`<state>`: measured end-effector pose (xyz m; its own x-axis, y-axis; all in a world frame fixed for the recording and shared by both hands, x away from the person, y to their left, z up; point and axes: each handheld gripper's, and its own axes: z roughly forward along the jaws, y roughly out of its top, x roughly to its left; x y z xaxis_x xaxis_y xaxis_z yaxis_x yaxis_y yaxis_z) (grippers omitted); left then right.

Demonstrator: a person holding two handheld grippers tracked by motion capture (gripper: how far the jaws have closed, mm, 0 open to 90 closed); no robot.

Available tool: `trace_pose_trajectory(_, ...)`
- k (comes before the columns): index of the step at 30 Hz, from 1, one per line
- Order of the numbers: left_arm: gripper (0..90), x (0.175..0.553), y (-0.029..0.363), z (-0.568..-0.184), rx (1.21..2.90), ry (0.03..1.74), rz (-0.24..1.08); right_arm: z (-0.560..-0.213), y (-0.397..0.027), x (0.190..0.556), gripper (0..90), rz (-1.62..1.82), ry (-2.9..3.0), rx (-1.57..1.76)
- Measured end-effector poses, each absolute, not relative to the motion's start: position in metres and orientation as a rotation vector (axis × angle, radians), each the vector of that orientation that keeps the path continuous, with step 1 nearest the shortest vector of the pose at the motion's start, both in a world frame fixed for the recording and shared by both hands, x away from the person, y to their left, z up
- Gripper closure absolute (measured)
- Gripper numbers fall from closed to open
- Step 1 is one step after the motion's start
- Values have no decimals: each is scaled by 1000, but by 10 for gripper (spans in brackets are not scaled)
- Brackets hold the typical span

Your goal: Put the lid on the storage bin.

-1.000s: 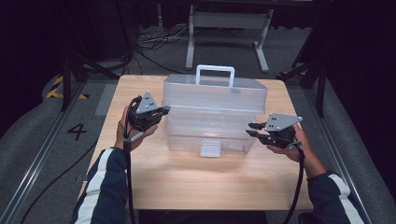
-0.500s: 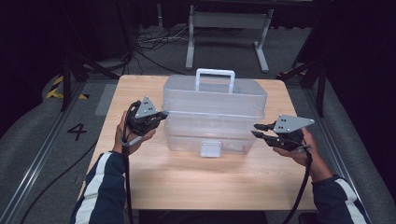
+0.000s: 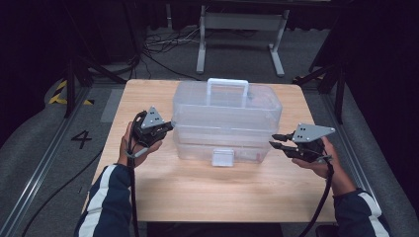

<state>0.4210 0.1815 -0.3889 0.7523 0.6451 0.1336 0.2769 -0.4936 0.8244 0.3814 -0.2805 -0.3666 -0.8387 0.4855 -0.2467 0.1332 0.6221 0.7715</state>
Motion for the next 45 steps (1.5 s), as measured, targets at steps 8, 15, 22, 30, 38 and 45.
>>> trace_pose_trajectory(8, 899, 421, 181, -393, 2124, 692, 554, -372, -289, 380, 702, 1093, 2424, 530)
trace_pose_trajectory(15, 899, 420, 180, -396, 2126, 691, 540, -375, -295, 381, 681, 1079, 2413, 571)
trace_pose_trajectory(22, 900, 419, 179, -404, 2173, 686, 534, -376, -294, 381, 672, 1064, 2415, 570)
trace_pose_trajectory(30, 900, 418, 179, -408, 2201, 696, 539, -378, -293, 382, 661, 1054, 2425, 571)
trace_pose_trajectory(38, 900, 418, 182, -413, 2224, 710, 559, -380, -291, 382, 653, 1049, 2438, 562)
trace_pose_trajectory(45, 900, 418, 183, -417, 2228, 726, 539, -382, -290, 383, 649, 1044, 2444, 573)
